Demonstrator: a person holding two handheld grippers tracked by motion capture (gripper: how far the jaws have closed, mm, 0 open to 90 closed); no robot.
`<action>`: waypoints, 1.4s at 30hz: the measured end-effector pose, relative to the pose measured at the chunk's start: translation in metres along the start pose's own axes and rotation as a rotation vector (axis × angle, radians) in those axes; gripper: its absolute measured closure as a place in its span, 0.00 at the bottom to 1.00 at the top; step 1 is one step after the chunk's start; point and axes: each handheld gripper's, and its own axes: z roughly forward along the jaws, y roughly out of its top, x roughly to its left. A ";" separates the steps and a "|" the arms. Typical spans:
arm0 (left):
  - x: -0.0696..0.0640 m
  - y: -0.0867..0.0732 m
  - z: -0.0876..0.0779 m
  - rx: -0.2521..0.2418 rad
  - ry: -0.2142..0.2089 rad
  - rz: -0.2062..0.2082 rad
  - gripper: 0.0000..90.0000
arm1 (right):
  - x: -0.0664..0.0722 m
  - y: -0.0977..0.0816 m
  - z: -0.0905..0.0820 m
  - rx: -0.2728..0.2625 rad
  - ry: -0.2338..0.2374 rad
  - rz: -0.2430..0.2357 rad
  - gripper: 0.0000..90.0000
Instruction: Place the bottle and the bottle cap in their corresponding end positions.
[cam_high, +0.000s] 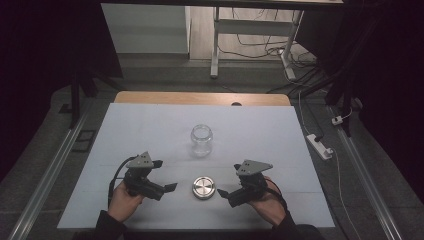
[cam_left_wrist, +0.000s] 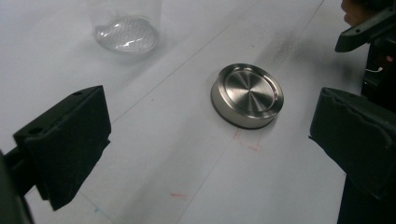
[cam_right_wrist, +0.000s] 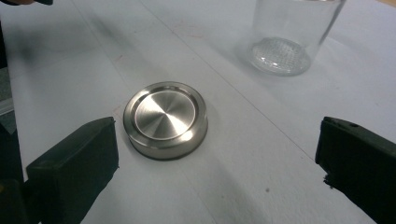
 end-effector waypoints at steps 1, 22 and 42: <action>0.000 -0.001 -0.001 0.001 0.001 -0.001 0.00 | 0.000 -0.001 -0.002 0.000 -0.002 0.000 0.00; -0.005 -0.033 -0.040 -0.026 0.084 -0.055 0.00 | -0.018 -0.028 -0.047 -0.012 -0.099 0.075 0.00; -0.004 -0.072 -0.078 -0.049 0.159 -0.142 0.00 | -0.033 -0.064 -0.088 -0.013 -0.224 0.185 0.00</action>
